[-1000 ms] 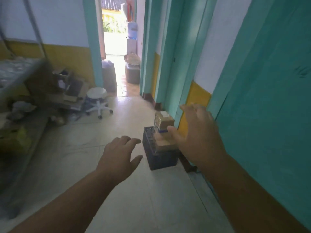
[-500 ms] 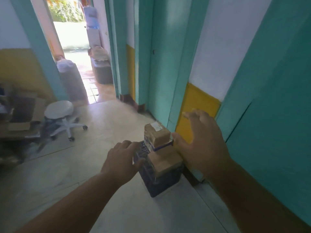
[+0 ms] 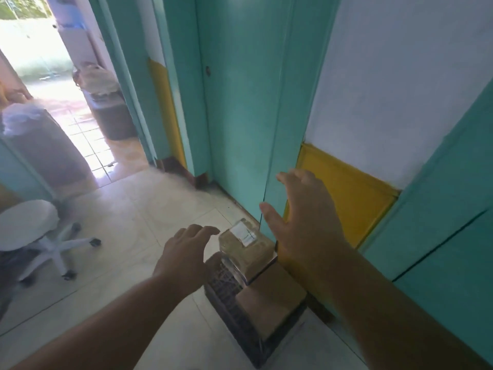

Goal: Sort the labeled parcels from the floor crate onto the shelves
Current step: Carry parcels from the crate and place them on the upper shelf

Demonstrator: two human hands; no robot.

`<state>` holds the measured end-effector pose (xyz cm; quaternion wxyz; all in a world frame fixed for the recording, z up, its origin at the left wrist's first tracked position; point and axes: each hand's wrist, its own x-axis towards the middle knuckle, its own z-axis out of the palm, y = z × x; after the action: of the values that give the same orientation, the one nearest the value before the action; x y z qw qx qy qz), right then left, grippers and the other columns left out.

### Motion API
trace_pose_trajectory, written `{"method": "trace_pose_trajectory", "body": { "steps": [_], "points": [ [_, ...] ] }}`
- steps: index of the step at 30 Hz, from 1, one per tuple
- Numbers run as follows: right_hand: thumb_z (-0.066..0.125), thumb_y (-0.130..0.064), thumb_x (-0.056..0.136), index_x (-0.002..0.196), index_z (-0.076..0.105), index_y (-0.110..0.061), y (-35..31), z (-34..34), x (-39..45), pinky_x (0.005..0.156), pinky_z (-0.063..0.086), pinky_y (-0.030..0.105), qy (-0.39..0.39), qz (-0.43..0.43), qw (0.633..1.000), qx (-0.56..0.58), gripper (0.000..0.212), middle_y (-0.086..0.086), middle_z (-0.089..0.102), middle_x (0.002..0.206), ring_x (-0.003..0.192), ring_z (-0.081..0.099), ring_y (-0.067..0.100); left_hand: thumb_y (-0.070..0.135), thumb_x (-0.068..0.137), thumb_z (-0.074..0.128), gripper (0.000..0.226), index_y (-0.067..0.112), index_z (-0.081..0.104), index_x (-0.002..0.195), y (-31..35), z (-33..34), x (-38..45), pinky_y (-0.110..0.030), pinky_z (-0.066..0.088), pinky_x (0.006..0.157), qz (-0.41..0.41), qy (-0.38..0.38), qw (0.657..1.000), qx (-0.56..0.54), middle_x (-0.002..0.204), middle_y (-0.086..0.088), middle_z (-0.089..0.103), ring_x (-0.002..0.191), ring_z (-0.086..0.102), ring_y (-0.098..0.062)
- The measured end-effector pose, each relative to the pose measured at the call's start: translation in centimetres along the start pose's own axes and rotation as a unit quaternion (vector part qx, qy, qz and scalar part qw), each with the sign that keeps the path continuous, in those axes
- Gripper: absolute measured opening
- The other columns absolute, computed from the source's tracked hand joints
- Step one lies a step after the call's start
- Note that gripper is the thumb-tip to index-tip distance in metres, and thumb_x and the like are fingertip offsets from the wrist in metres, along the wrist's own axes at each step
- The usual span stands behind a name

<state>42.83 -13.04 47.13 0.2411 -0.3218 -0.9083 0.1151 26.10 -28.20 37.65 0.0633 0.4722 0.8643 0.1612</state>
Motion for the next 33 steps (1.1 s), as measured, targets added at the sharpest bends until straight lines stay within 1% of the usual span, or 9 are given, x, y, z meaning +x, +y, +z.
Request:
{"method": "trace_pose_trajectory", "body": {
  "steps": [5, 10, 12, 18, 21, 23, 27, 30, 33],
  "points": [
    [0.053, -0.051, 0.094, 0.14, 0.046, -0.018, -0.2, 6.3, 6.7, 0.11, 0.039, 0.043, 0.008, 0.061, 0.998, -0.03, 0.057, 0.01, 0.047, 0.147, 0.135, 0.042, 0.026, 0.05, 0.093, 0.057, 0.048, 0.035, 0.048, 0.138, -5.5, 2.1, 11.6, -0.041, 0.042, 0.106, 0.057, -0.037, 0.997, -0.019, 0.138, 0.005, 0.054, 0.127, 0.048, -0.021],
    [0.049, -0.052, 0.095, 0.143, 0.044, -0.018, -1.3, 14.0, 10.8, 0.112, 0.038, 0.043, 0.008, 0.17, 0.982, -0.08, 0.059, 0.008, 0.043, 0.149, 0.138, 0.038, 0.025, 0.047, 0.092, 0.059, 0.048, 0.033, 0.049, 0.137, -11.8, 5.8, 22.8, -0.039, 0.042, 0.104, 0.146, -0.106, 0.983, -0.02, 0.138, 0.006, 0.054, 0.126, 0.048, -0.018],
    [0.045, -0.054, 0.095, 0.143, 0.043, -0.019, -2.0, 16.9, 11.7, 0.111, 0.039, 0.043, 0.0, 0.222, 0.972, -0.081, 0.06, 0.007, 0.044, 0.148, 0.137, 0.039, 0.025, 0.047, 0.092, 0.058, 0.048, 0.032, 0.049, 0.137, -13.9, 7.5, 25.8, -0.038, 0.043, 0.102, 0.162, -0.138, 0.977, -0.026, 0.137, 0.005, 0.055, 0.125, 0.049, -0.018],
    [0.053, -0.049, 0.094, 0.141, 0.048, -0.016, -1.3, 24.3, 12.7, 0.106, 0.041, 0.041, -0.007, 0.317, 0.945, -0.077, 0.058, 0.008, 0.049, 0.143, 0.134, 0.043, 0.025, 0.045, 0.092, 0.058, 0.045, 0.032, 0.05, 0.135, -17.0, 14.3, 30.9, -0.038, 0.049, 0.095, 0.165, -0.236, 0.957, -0.035, 0.132, 0.004, 0.059, 0.117, 0.053, -0.019],
    [0.051, -0.054, 0.092, 0.142, 0.047, -0.017, 1.9, 29.7, 11.2, 0.107, 0.042, 0.04, -0.031, 0.377, 0.924, -0.058, 0.062, 0.007, 0.047, 0.144, 0.135, 0.041, 0.024, 0.039, 0.092, 0.058, 0.036, 0.028, 0.057, 0.126, -18.0, 19.8, 32.9, -0.038, 0.054, 0.087, 0.133, -0.235, 0.961, -0.064, 0.121, 0.004, 0.065, 0.106, 0.058, -0.018],
    [0.053, -0.056, 0.091, 0.144, 0.045, -0.021, 4.5, 34.3, 9.5, 0.106, 0.044, 0.043, -0.07, 0.428, 0.9, -0.046, 0.064, 0.005, 0.042, 0.149, 0.137, 0.038, 0.024, 0.038, 0.092, 0.059, 0.034, 0.026, 0.059, 0.123, -19.1, 24.1, 33.7, -0.038, 0.056, 0.083, 0.09, -0.233, 0.965, -0.082, 0.117, 0.002, 0.066, 0.1, 0.061, -0.019],
    [0.057, -0.054, 0.094, 0.151, 0.033, -0.026, 9.5, 42.8, 6.4, 0.105, 0.04, 0.038, -0.157, 0.495, 0.854, -0.028, 0.068, 0.0, 0.033, 0.157, 0.141, 0.034, 0.021, 0.051, 0.092, 0.057, 0.053, 0.022, 0.048, 0.135, -21.7, 32.4, 33.9, -0.037, 0.054, 0.083, -0.02, -0.266, 0.955, -0.129, 0.126, -0.003, 0.061, 0.106, 0.061, -0.022],
    [0.058, -0.048, 0.096, 0.155, 0.022, -0.03, 12.0, 47.8, 4.7, 0.109, 0.037, 0.041, -0.166, 0.55, 0.818, 0.034, 0.072, 0.002, 0.025, 0.163, 0.145, 0.032, 0.025, 0.05, 0.093, 0.057, 0.057, 0.023, 0.042, 0.14, -22.8, 36.7, 34.0, -0.041, 0.056, 0.084, -0.038, -0.31, 0.938, -0.148, 0.129, -0.003, 0.061, 0.106, 0.062, -0.022],
    [0.063, -0.036, 0.096, 0.157, 0.008, -0.04, 13.9, 51.6, 3.4, 0.111, 0.034, 0.044, -0.127, 0.578, 0.796, 0.128, 0.082, -0.001, 0.015, 0.166, 0.148, 0.027, 0.024, 0.042, 0.093, 0.06, 0.04, 0.026, 0.052, 0.129, -22.5, 39.0, 33.9, -0.041, 0.059, 0.078, -0.053, -0.357, 0.916, -0.175, 0.105, 0.006, 0.067, 0.089, 0.065, -0.016]
  ]
}}
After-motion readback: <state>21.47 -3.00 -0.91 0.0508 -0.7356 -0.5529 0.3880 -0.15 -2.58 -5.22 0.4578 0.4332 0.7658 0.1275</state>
